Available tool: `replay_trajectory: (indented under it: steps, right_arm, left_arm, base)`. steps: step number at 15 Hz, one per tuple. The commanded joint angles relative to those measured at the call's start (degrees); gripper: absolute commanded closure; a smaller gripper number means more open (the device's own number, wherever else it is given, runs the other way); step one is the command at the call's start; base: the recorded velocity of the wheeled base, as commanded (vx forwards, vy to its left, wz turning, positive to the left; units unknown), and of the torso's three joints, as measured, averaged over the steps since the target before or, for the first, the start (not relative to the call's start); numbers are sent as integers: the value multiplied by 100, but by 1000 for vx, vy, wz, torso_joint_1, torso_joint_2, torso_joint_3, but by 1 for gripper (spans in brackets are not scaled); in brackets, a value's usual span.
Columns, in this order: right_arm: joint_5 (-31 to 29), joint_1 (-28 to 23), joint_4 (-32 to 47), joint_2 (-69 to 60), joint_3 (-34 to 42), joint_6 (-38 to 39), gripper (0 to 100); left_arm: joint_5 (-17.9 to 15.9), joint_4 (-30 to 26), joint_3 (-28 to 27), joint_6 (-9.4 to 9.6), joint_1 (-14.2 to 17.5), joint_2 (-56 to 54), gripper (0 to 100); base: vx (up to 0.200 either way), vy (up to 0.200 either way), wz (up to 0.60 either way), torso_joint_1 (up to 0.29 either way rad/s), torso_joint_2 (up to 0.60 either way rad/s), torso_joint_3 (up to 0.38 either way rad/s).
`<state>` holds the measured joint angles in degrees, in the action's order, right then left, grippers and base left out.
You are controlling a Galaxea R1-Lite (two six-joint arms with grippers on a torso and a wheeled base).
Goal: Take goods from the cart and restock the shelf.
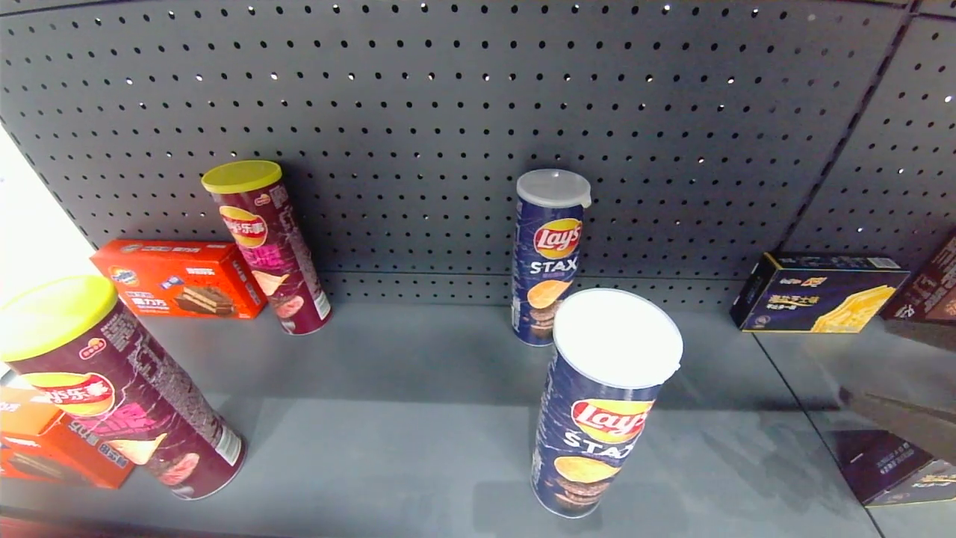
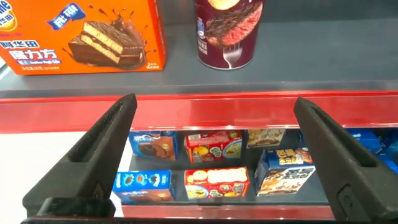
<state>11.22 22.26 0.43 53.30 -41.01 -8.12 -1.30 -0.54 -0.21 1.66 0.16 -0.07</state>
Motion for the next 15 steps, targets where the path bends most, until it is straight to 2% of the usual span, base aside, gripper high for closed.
replay_trajectory:
  steps: [1,6,15]
  right_arm:
    - [12,367,-104,972,40,-76,0]
    - [-58,841,-201,1578,163,-93,0]
    - [-243,1263,-438,2202,146,-93,0]
  left_arm:
    - [-1,1,3,1,2,7,0]
    - [-28,1,3,1,2,7,0]
    - [-28,1,-6,1,2,7,0]
  base:
    - [0,0,0,0,0,0]
    - [0,0,0,0,0,0]
    - [0,0,0,0,0,0]
